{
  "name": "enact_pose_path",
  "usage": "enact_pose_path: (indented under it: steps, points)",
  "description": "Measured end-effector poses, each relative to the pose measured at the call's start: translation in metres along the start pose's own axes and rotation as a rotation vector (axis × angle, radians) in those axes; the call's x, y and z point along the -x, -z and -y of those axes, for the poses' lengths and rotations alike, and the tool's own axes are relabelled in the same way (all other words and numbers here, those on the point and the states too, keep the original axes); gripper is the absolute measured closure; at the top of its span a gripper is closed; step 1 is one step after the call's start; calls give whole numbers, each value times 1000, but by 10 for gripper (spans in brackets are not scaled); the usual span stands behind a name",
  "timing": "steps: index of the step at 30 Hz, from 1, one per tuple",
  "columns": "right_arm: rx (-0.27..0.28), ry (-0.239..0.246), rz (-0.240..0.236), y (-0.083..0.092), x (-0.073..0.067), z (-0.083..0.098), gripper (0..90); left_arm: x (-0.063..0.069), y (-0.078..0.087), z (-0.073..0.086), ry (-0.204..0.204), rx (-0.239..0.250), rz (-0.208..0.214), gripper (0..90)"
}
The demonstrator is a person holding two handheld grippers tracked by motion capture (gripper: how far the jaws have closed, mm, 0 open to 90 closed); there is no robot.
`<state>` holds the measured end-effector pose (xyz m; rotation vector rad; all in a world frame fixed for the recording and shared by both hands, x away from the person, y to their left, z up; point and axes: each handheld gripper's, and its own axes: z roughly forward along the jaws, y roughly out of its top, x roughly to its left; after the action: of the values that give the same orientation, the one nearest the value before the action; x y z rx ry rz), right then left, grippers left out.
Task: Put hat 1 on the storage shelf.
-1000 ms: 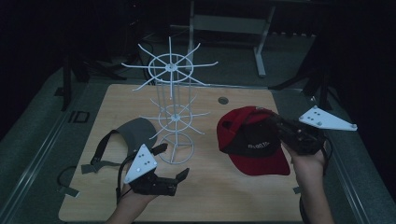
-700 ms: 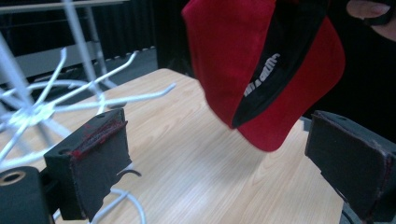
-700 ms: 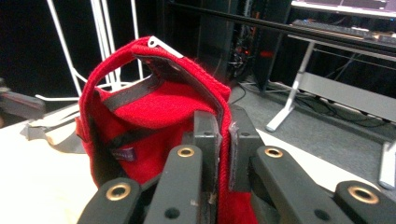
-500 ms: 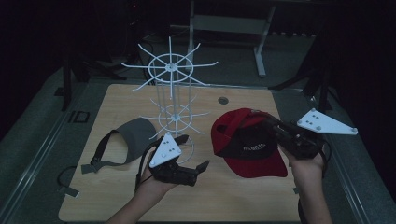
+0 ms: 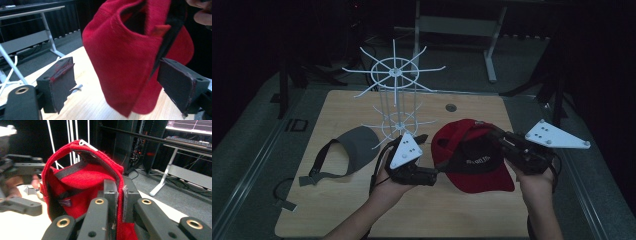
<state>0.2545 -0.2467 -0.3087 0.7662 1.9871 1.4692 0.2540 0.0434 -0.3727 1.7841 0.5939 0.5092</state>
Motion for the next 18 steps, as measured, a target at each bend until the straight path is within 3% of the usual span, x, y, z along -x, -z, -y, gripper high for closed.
enact_pose_path:
  steps: [2,5,10,11,13,14,18]
  points:
    - [-1,-1,-4,-1,-1,1,846,4,-6,-4,-32,-16,-7,162]
    - [-5,0,-7,-2,-1,2,846,7,-12,-8,-39,-43,-9,175]
    - [-5,-2,-2,-2,-1,3,846,8,-17,-10,-33,-52,-39,274]
    - [-7,-2,-2,-1,0,4,846,8,-19,-11,-32,-61,-41,397]
    - [-7,-3,-3,-1,0,4,846,9,-20,-11,-41,-64,-56,434]
    - [-8,-1,-4,-1,0,5,846,9,-21,-11,-41,-65,-57,537]
    - [-11,3,-3,0,-1,6,846,7,-24,-14,-17,-48,-64,763]
